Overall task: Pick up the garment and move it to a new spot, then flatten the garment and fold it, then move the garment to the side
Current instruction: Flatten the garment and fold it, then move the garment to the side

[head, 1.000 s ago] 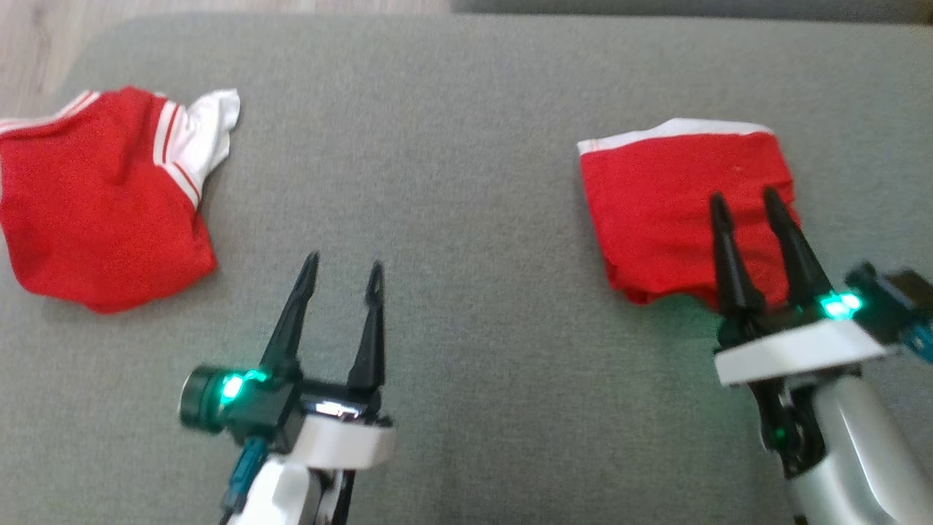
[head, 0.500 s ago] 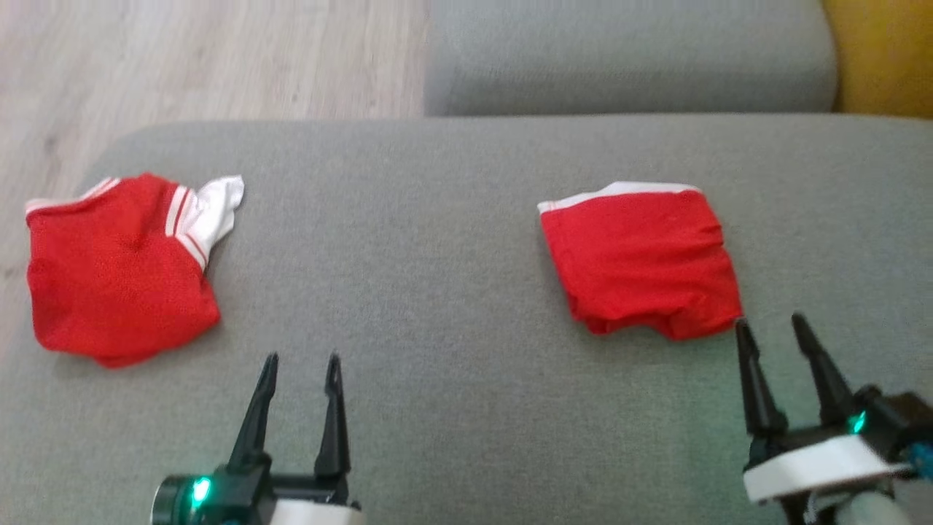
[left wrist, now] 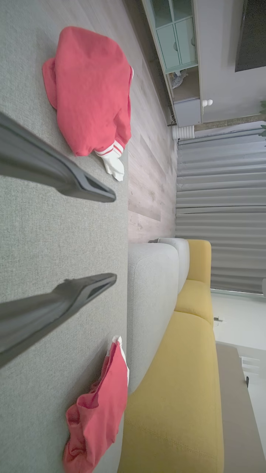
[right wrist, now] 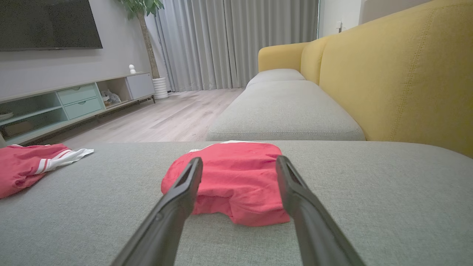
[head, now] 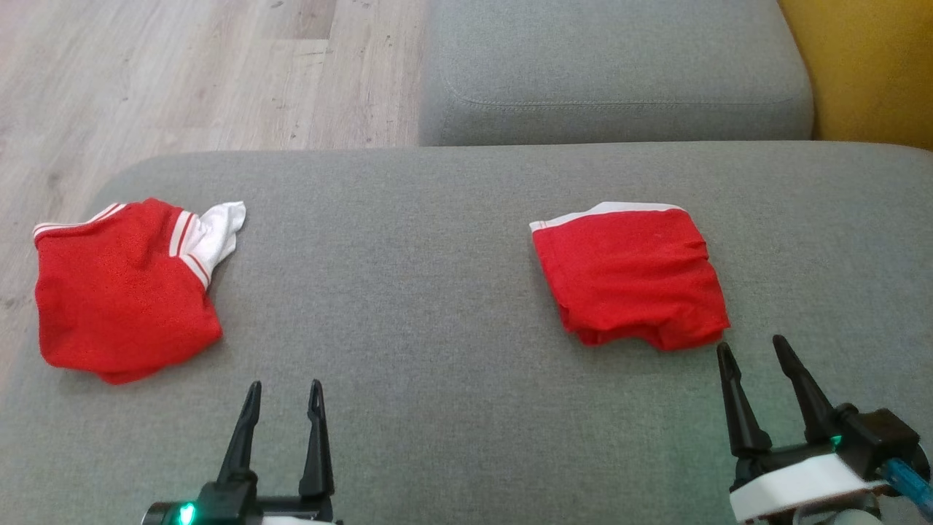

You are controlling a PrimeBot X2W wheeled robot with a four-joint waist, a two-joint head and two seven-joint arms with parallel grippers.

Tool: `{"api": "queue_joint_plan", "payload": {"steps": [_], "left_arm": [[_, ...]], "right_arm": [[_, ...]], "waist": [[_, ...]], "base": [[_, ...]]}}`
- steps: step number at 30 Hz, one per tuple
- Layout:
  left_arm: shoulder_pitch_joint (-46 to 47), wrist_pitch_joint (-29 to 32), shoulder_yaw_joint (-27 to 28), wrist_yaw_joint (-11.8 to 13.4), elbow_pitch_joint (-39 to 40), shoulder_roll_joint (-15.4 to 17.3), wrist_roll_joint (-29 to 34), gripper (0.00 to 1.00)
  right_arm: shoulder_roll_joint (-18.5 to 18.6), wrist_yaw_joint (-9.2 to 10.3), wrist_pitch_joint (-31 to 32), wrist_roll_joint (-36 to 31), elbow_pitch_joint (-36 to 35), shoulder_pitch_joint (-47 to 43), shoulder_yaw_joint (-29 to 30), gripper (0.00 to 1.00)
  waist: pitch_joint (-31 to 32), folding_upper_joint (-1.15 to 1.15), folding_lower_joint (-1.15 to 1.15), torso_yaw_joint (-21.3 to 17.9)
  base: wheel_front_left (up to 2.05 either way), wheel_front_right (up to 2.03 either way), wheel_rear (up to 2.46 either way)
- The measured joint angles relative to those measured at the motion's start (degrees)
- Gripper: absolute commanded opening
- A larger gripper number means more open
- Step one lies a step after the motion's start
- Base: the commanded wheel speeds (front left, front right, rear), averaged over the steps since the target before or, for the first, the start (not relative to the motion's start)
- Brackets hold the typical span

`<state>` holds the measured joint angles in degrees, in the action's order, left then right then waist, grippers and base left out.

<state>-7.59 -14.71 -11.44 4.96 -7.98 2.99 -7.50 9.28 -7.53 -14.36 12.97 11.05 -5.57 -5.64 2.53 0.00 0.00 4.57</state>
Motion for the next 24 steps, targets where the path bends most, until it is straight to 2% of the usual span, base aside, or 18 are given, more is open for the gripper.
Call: {"api": "queue_joint_plan", "payload": {"steps": [24], "left_arm": [[0.05, 0.0, 0.16, -0.24, -0.46, 0.0, 0.0, 1.0]], "right_arm": [[-0.2, 0.0, 0.0, -0.33, 0.24, -0.59, 0.14, 1.0]], "waist": [[-1.62, 0.0, 0.01, 0.53]], "base": [[0.0, 0.0, 0.0]]}}
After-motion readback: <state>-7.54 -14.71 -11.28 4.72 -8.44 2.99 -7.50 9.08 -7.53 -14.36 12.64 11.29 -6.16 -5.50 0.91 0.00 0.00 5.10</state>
